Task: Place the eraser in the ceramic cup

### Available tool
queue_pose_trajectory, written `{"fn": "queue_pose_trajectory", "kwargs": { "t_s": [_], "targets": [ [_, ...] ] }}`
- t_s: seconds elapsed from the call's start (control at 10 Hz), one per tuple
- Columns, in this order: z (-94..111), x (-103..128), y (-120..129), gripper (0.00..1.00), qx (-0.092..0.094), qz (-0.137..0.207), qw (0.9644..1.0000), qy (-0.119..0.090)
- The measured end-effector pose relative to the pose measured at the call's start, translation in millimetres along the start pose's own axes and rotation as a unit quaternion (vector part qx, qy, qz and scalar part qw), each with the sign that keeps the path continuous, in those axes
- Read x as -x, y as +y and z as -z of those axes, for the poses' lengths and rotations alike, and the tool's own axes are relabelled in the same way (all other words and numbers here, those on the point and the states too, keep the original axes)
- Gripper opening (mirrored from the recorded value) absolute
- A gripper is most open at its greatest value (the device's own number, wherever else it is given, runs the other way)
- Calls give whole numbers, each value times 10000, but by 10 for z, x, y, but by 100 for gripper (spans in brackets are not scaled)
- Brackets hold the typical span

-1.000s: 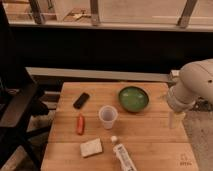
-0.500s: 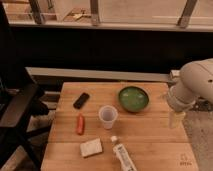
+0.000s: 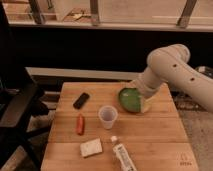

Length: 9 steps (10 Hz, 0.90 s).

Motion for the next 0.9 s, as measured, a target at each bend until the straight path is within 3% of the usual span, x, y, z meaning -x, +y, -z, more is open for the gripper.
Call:
{"fn": "queue_pose_trajectory", "kwargs": {
  "t_s": [0.2, 0.3, 0.7, 0.9],
  "targets": [
    [-137, 432, -414, 80, -263, 196, 9983, -490],
    [-145, 496, -463, 80, -299, 208, 9977, -569],
    [-159, 484, -460, 80, -284, 199, 9978, -569],
    [-361, 593, -630, 80, -134, 585, 9968, -534]
  ]
}}
